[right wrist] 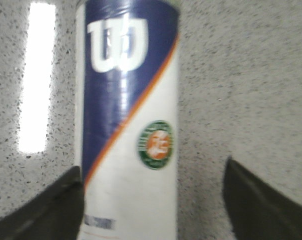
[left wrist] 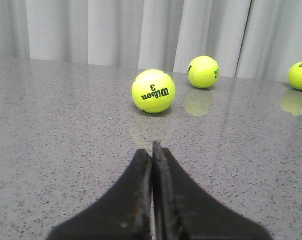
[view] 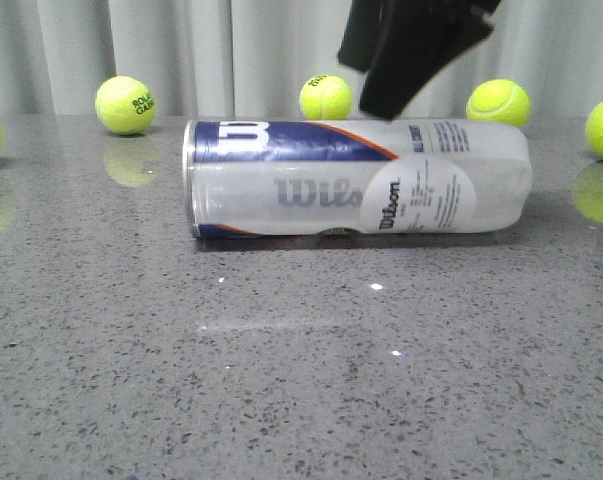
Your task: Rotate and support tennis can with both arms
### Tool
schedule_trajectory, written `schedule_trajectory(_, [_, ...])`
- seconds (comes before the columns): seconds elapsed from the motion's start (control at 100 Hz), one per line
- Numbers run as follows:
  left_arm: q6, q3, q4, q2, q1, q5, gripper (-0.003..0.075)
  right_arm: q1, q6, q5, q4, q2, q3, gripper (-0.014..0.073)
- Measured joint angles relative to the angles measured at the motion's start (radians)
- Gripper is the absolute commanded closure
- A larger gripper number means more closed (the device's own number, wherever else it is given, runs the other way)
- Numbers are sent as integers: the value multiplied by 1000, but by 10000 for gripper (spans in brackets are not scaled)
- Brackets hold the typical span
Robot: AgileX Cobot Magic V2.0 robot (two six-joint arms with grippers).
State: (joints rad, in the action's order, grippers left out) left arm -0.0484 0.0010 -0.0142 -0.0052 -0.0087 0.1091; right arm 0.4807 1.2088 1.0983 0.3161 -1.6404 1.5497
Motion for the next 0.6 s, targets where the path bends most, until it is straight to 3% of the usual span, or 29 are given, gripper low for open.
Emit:
schedule_trajectory(0.16, [0,0,0,0,0,0,739,0,-77,-12,0,79,0,666])
schedule_trajectory(0.34, [0,0,0,0,0,0,739,0,-206,-8,0,135,0,652])
schedule_trajectory(0.6, [0,0,0,0,0,0,739,-22,-713,-74,-2,208,-64,652])
